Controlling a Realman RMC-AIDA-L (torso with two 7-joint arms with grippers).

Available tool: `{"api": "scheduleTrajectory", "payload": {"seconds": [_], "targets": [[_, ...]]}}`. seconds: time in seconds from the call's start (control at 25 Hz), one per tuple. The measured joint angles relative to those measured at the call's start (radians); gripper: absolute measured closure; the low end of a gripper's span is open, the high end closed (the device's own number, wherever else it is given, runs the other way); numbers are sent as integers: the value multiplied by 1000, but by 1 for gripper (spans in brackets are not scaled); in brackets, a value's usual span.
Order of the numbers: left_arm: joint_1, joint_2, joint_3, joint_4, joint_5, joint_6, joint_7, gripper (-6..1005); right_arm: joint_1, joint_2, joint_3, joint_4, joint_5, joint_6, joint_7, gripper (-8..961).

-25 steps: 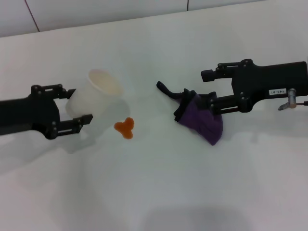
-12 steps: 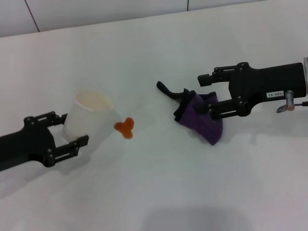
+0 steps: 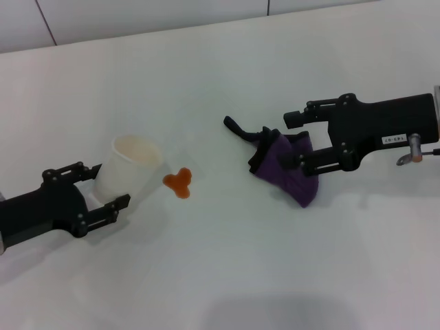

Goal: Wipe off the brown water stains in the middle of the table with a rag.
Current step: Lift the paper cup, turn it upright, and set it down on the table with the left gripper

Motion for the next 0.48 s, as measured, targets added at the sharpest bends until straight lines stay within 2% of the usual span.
{"api": "scheduleTrajectory", "payload": {"seconds": [0.48], "targets": [[-42, -2, 0, -115, -64, -54, 126, 339, 3, 2, 0, 0, -14, 0, 0, 188]]}}
